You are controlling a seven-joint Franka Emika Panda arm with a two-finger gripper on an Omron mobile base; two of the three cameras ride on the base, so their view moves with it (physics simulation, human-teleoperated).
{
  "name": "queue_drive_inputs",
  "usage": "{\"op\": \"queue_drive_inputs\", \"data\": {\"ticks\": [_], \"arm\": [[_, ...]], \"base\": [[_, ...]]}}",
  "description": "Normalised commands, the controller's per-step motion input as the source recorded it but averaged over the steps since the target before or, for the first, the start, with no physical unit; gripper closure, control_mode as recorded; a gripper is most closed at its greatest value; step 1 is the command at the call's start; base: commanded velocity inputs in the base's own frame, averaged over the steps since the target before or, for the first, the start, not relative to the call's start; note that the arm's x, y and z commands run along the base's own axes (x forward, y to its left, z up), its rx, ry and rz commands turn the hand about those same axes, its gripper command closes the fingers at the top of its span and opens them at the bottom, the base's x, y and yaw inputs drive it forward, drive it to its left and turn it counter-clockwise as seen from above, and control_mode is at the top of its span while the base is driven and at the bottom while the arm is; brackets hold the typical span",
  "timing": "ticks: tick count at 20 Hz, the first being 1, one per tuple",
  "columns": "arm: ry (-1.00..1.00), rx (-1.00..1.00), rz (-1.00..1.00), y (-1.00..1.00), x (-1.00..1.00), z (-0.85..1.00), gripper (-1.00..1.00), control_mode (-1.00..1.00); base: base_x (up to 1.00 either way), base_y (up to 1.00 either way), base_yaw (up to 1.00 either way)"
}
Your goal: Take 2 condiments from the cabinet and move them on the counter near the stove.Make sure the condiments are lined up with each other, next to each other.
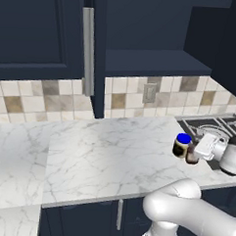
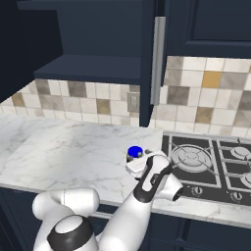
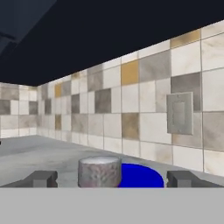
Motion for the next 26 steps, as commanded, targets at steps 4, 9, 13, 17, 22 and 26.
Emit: {"op": "queue_drive_inputs", "data": {"ticks": [4,9,13,17,22,26], "arm": [[0.02,0.07,0.0,-0.13,0.14,0.02,-1.0,-1.0],[0.01,0.06,0.0,-0.24,0.0,0.0,-1.0,-1.0],[0.0,0.06,0.0,-0.18,0.0,0.0,-1.0,-1.0],[-0.03,0.08,0.0,-0.04,0.0,0.14,-1.0,-1.0],[-0.06,0.08,0.0,0.0,-0.03,0.22,-1.0,-1.0],[-0.04,0.08,0.0,0.0,-0.14,0.19,-1.0,-1.0]], "base": [[0.0,0.0,0.0],[0.0,0.0,0.0],[0.0,0.0,0.0],[0.0,0.0,0.0],[0.0,0.0,0.0],[0.0,0.0,0.0]]}}
